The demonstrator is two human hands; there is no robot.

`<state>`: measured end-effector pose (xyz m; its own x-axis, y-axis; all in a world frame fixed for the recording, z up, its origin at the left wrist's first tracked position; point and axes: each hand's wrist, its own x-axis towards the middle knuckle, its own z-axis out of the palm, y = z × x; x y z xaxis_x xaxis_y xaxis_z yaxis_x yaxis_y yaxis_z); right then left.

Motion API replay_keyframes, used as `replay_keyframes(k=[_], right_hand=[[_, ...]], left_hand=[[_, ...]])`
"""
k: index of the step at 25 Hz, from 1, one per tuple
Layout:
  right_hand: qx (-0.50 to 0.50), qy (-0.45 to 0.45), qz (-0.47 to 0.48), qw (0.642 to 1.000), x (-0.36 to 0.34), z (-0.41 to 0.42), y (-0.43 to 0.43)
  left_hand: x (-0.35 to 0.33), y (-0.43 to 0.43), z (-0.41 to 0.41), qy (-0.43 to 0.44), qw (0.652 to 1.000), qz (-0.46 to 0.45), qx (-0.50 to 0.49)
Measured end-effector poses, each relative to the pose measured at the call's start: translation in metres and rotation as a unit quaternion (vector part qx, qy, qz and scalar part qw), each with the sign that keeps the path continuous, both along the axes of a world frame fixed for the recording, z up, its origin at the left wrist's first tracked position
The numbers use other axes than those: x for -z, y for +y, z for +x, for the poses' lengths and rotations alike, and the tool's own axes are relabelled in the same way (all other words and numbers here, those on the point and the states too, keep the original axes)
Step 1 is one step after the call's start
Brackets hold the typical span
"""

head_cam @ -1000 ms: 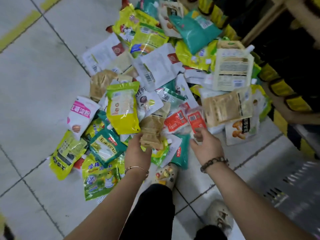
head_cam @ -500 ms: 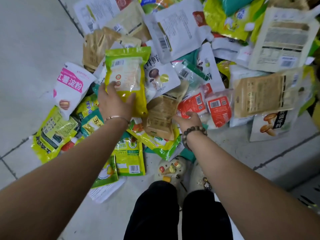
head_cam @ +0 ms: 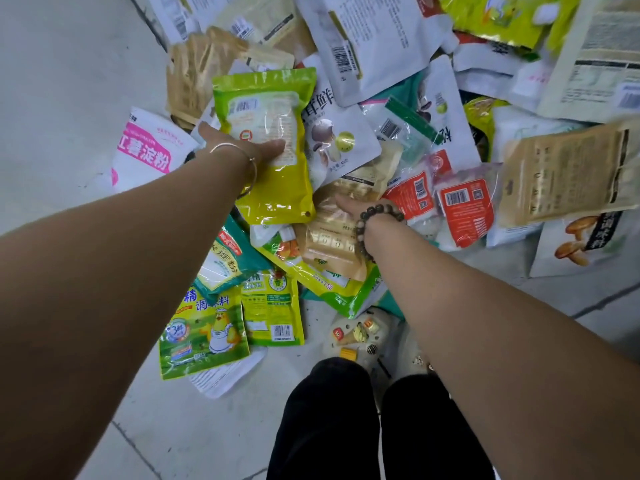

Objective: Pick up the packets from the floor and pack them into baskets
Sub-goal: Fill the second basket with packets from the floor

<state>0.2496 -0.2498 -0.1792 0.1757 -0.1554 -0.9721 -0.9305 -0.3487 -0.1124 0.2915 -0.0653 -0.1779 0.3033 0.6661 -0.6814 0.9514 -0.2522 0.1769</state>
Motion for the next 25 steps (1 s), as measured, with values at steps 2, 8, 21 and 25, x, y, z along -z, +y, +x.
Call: replay_keyframes(k=[2,8,21,25], right_hand=[[-0.003,-0.019,0.003,1.0,0.0,-0.002,-0.003],[0.121,-0.088,0.002,0.989,0.002,-0.025,-0.02],[0.252,-0.186,0.002,0.95,-0.092,-0.075,-0.124],[0.241,-0.233,-0.002,0.942,-0.141,-0.08,-0.163]], left_hand=[[-0.003,-0.004,0.004,-0.018,1.0,-0.011,-0.011],[-0.02,-0.018,-0.006,-0.066,0.988,-0.049,-0.131],[-0.125,-0.082,-0.04,-0.172,0.978,-0.115,-0.025],[-0.167,-0.127,-0.047,-0.162,0.973,-0.16,0.046]])
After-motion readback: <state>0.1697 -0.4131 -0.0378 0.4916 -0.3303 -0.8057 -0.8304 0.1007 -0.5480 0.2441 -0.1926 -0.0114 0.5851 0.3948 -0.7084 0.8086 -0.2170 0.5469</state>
